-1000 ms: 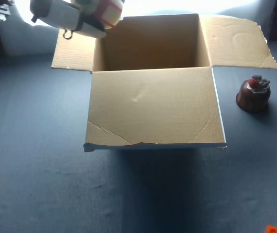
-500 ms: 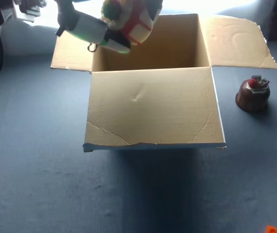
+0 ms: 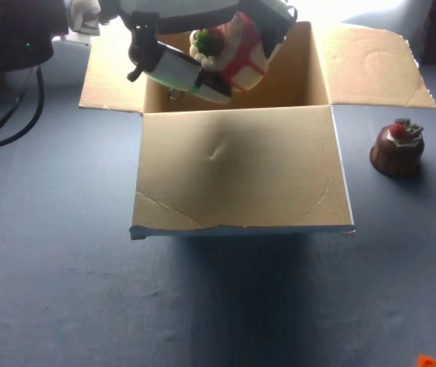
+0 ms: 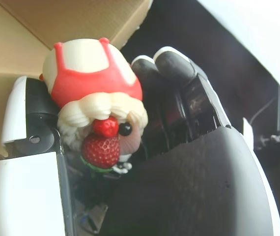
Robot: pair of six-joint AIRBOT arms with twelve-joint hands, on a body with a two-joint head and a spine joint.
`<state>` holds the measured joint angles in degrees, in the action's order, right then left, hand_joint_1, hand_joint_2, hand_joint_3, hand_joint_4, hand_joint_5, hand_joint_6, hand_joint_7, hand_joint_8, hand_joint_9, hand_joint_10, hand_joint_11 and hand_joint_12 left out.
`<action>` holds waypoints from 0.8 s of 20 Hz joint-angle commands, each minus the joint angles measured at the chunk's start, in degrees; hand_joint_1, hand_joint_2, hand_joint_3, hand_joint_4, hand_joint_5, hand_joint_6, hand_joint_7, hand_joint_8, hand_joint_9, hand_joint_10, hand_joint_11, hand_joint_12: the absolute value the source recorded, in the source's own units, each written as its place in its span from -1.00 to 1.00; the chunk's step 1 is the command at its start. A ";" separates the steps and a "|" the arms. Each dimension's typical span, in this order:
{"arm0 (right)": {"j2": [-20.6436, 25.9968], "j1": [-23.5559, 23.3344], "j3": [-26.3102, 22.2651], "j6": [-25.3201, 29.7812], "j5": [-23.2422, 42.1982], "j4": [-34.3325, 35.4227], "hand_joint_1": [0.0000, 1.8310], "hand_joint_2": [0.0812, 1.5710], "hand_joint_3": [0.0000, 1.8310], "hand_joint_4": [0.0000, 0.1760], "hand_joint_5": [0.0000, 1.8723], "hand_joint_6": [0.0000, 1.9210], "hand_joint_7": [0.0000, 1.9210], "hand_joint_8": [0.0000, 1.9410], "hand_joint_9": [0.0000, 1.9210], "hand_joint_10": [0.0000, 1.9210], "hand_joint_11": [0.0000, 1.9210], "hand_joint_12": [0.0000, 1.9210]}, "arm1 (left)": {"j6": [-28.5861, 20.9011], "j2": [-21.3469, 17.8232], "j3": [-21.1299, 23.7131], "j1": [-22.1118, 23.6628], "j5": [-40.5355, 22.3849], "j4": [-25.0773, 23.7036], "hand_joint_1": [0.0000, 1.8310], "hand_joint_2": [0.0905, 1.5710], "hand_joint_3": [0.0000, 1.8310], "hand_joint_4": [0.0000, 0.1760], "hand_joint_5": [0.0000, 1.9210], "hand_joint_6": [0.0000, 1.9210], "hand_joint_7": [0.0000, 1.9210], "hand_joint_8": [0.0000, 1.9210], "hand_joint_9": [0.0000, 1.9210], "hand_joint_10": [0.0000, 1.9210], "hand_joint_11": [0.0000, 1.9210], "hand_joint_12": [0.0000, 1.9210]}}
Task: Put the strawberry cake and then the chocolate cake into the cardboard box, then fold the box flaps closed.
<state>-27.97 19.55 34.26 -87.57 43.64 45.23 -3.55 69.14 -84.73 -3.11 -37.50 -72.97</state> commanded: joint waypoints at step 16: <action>0.76 -0.76 0.01 0.30 6.62 -2.28 -0.57 0.39 -1.00 -1.00 -0.99 -1.00 -0.90 -1.00 -0.87 -0.99 -1.00 -0.88 | 6.53 5.15 -6.47 -4.04 1.42 2.13 0.25 0.62 -1.00 -1.00 -0.27 0.33 -0.33 0.75 -0.60 0.68 -0.70 1.00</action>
<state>-28.01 19.53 34.26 -87.50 43.75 45.12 2.74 74.43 -91.07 -7.51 -33.63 -74.00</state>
